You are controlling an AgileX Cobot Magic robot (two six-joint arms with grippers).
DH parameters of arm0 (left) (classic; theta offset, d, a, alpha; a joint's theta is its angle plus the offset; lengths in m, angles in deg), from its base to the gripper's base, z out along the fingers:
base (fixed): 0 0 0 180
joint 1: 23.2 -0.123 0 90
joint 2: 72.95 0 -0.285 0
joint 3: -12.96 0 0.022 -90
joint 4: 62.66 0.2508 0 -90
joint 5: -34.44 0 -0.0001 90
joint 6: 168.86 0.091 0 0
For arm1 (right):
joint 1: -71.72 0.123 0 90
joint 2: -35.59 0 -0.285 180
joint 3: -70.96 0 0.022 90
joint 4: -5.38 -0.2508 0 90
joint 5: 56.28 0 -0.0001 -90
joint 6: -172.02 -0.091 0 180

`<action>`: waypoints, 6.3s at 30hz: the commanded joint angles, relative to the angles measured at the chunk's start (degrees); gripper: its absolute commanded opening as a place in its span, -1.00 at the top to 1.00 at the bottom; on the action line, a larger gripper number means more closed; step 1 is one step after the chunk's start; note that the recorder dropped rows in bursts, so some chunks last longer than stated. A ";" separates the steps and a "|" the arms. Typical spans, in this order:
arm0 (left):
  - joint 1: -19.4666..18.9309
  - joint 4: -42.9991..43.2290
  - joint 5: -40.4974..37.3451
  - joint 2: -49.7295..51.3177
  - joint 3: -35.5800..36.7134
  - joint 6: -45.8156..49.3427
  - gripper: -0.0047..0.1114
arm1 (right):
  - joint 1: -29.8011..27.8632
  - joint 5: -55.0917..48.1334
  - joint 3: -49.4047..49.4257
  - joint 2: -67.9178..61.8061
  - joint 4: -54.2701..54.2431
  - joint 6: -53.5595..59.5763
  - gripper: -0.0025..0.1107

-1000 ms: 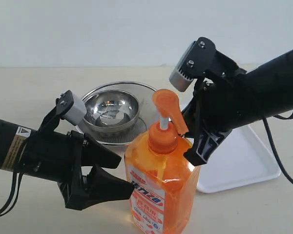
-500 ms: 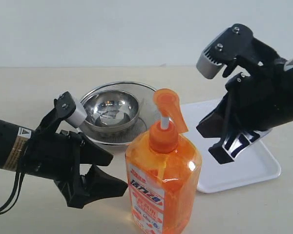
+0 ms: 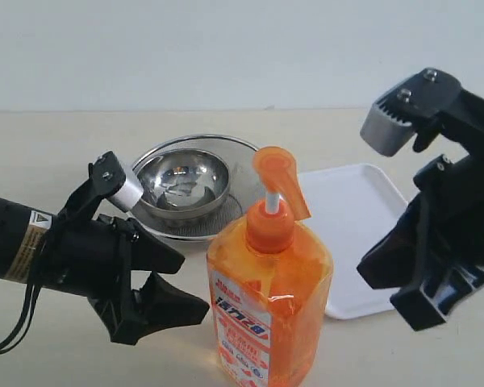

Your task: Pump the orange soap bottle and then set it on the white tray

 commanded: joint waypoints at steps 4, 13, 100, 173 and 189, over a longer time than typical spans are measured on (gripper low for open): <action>-0.08 3.57 -3.11 -0.35 0.04 -0.93 -0.35 | -0.10 3.41 8.22 0.41 -9.37 6.44 0.96; -0.08 1.92 -10.47 -0.35 -1.34 -0.28 -0.35 | 0.00 10.42 11.20 0.41 -19.52 14.97 0.96; -0.08 3.31 19.27 -0.04 -6.86 -3.54 0.84 | 0.00 21.15 9.52 -4.97 -25.78 22.83 0.96; 4.79 -15.53 5.69 -9.28 12.01 16.32 -0.52 | 0.00 19.94 9.52 -4.97 -14.68 16.19 0.96; 4.79 -17.90 8.89 -8.93 12.01 20.06 -0.52 | 0.00 21.16 9.52 -4.97 -14.98 16.19 0.96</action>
